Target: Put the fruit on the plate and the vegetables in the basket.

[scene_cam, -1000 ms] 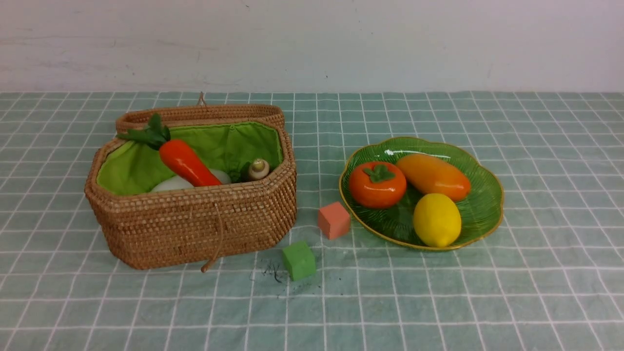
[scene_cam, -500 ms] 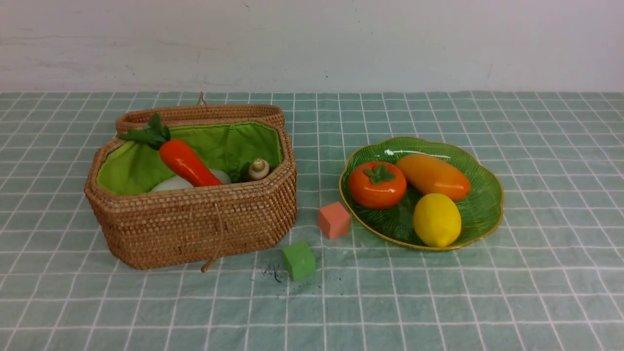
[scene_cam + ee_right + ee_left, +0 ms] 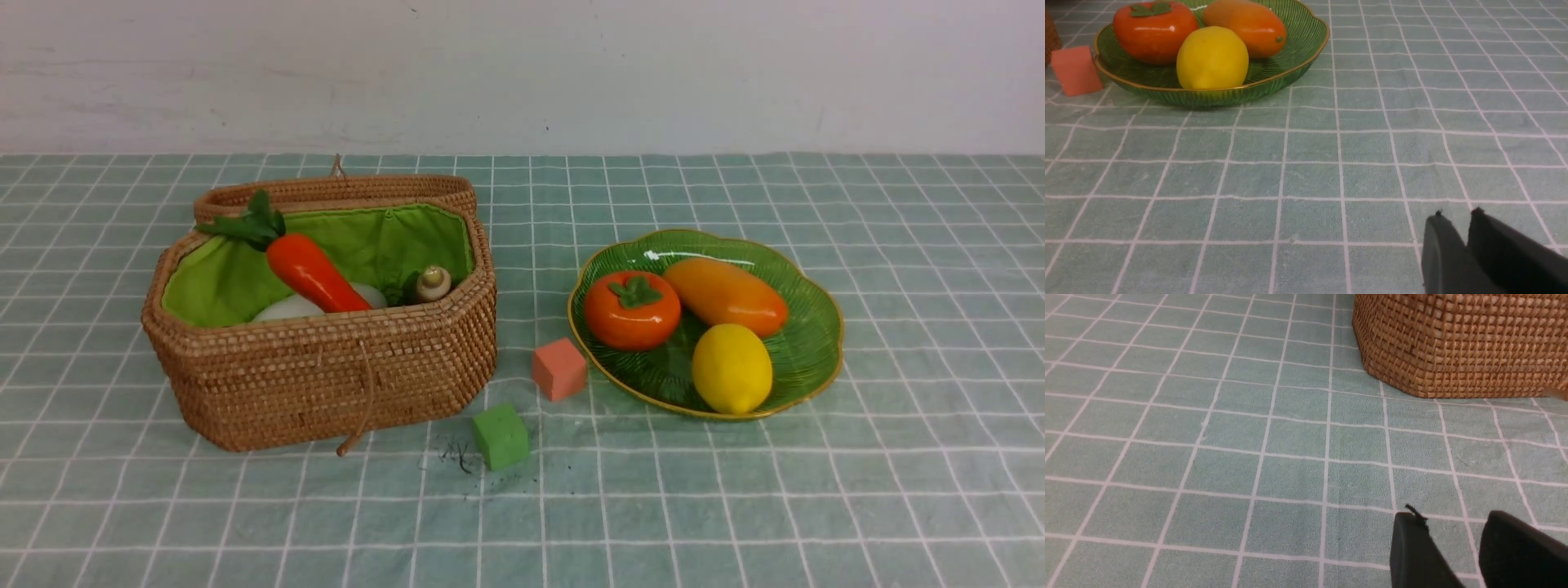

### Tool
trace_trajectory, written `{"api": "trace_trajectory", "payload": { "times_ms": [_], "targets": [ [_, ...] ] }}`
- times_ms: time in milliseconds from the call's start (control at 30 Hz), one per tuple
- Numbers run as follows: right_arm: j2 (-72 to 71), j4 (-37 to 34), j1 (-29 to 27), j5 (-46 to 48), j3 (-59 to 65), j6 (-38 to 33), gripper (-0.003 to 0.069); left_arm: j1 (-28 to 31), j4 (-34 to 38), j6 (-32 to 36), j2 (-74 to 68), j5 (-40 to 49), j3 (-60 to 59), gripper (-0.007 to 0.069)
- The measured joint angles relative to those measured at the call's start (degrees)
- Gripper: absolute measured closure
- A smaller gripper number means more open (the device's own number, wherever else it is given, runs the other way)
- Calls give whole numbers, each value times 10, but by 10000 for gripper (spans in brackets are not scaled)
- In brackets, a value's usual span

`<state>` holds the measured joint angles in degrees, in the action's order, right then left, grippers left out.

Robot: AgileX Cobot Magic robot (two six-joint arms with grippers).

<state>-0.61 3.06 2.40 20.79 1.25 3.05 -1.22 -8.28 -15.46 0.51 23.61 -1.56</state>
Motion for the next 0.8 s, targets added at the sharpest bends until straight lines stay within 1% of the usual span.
{"api": "trace_trajectory", "payload": {
  "times_ms": [800],
  "targets": [
    [0,0,0,0,0,-1,529,0,0,0,0,0,0,386]
  ]
}}
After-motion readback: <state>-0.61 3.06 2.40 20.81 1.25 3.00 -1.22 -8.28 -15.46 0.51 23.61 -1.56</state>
